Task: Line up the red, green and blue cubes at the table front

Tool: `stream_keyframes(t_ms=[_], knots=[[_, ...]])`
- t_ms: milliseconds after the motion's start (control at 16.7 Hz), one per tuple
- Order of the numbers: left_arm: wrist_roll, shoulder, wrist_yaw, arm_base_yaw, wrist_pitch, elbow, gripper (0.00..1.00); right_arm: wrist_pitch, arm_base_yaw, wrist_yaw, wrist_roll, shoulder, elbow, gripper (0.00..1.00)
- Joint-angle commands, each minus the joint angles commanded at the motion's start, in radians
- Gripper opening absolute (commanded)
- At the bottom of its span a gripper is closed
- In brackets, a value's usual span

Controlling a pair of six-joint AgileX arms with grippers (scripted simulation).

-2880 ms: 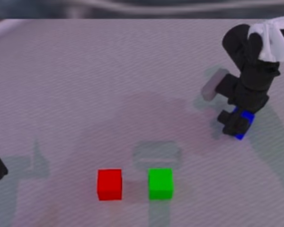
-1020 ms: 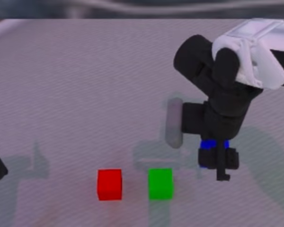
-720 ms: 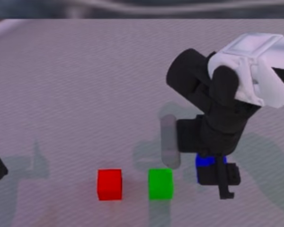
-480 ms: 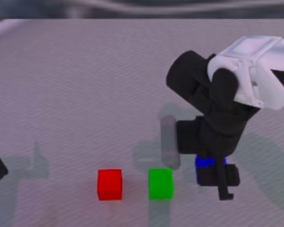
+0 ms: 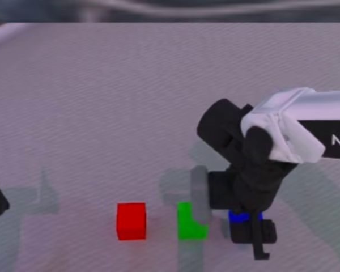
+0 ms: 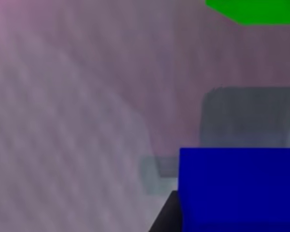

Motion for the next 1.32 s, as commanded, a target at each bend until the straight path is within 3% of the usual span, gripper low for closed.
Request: stream_keyframes(t_ms=[240, 1020, 1320], knots=[[0.0, 0.0, 0.0, 0.0, 0.0, 0.0, 1.0, 0.002, 0.0, 0.0, 0.0, 0.001, -0.001, 0.0], [0.0, 0.0, 0.0, 0.0, 0.0, 0.0, 1.0, 0.002, 0.0, 0.0, 0.0, 0.001, -0.001, 0.98], [0.0, 0.0, 0.0, 0.0, 0.0, 0.0, 1.0, 0.002, 0.0, 0.0, 0.0, 0.001, -0.001, 1.0]])
